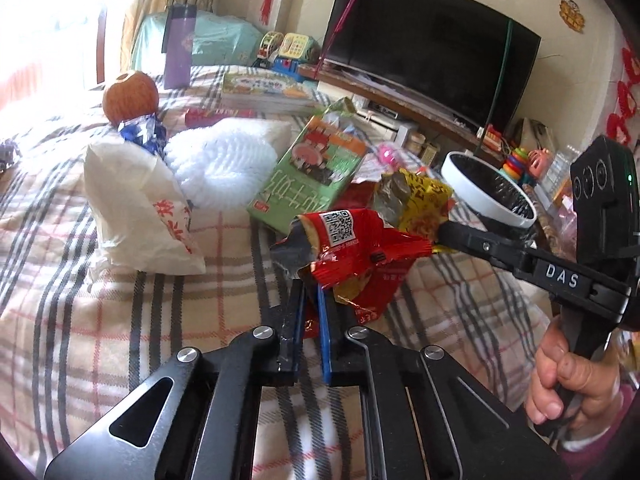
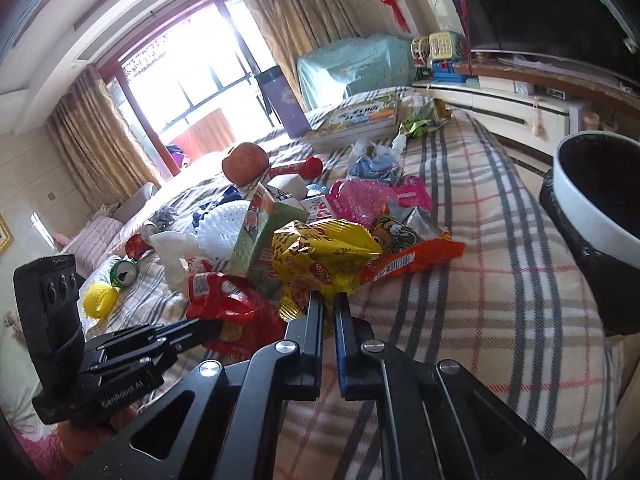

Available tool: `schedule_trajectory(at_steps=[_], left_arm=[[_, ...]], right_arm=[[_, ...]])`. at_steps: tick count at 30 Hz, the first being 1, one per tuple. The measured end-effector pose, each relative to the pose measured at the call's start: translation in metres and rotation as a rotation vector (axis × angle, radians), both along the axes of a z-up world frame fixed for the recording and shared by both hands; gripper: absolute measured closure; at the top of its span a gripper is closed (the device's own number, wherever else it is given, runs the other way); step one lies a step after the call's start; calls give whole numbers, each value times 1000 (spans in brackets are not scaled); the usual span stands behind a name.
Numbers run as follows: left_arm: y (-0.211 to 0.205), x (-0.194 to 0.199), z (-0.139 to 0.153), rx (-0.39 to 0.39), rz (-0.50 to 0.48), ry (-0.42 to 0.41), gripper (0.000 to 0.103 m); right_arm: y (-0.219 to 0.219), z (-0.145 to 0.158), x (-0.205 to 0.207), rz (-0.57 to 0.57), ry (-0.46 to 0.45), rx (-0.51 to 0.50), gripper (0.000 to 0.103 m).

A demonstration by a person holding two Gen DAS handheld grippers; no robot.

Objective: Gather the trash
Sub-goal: 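Carry the red bag and yellow wrapper over the white trash bin with both tools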

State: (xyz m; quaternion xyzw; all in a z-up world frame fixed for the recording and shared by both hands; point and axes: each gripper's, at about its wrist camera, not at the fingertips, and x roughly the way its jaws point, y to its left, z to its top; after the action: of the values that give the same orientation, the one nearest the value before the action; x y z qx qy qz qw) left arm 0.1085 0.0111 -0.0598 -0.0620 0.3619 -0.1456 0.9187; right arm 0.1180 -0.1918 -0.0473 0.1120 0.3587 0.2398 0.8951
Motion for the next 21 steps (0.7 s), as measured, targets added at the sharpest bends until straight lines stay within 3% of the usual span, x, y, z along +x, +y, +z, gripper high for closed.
schedule_trajectory(at_steps=[10,21], left_arm=[[-26,-16,22,10,-72,-71,100],[-67,-15,37,3,-173,-94,102]], right_arm=[[-37,19,-22,-74,-40,47,99],[-86,23,-37,-182,-55,55,99]])
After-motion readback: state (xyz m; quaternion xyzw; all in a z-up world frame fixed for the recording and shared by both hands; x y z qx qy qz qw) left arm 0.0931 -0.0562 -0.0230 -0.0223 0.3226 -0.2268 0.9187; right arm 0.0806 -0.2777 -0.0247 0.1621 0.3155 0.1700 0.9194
